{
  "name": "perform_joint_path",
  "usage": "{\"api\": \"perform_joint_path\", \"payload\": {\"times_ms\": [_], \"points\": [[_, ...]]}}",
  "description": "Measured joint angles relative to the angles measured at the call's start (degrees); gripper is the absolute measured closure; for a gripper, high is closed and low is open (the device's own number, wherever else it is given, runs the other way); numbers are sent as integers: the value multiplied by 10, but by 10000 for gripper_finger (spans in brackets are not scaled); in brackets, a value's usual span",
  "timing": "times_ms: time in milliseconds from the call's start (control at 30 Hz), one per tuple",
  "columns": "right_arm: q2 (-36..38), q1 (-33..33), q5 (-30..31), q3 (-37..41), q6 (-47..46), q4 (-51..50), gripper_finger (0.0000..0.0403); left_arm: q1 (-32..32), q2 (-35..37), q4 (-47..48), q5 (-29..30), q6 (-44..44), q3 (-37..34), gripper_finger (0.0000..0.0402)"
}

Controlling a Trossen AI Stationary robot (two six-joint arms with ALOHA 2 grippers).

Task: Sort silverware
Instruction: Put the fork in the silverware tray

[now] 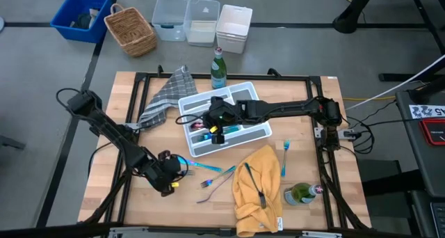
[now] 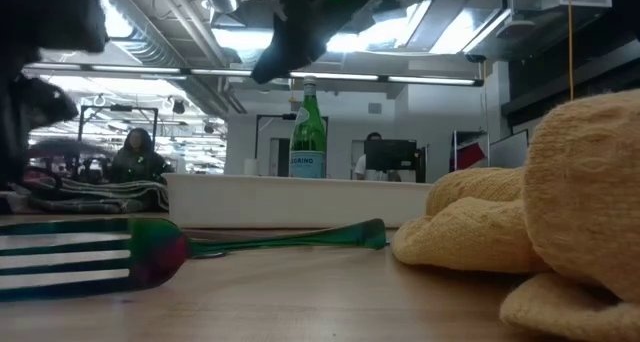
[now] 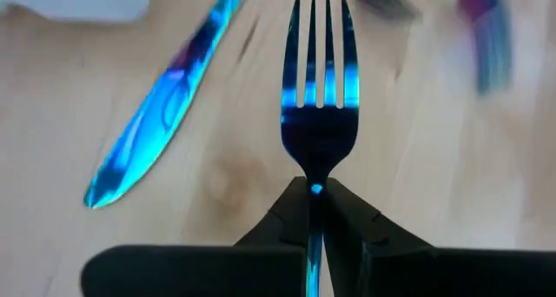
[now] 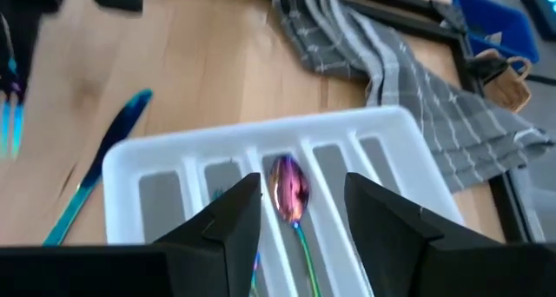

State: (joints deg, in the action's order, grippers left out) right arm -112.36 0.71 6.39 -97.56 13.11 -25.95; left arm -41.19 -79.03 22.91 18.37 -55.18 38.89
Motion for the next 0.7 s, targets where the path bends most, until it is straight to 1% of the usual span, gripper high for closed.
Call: {"api": "perform_joint_path", "payload": {"times_ms": [67,167,300,567,700], "points": [[2,0,0,0,0,-16,233,0,18,2,28,-8,0,396],[12,0,0,0,-1,-36,233,1,40,2,90,-20,0,393],[39,1,0,0,-42,-66,233,12,68,4,178,-32,1,391],[92,1,0,-1,-149,-95,233,70,97,2,321,6,1,390],[98,1,-1,-1,-197,-103,233,107,103,-33,401,31,1,387]]}}
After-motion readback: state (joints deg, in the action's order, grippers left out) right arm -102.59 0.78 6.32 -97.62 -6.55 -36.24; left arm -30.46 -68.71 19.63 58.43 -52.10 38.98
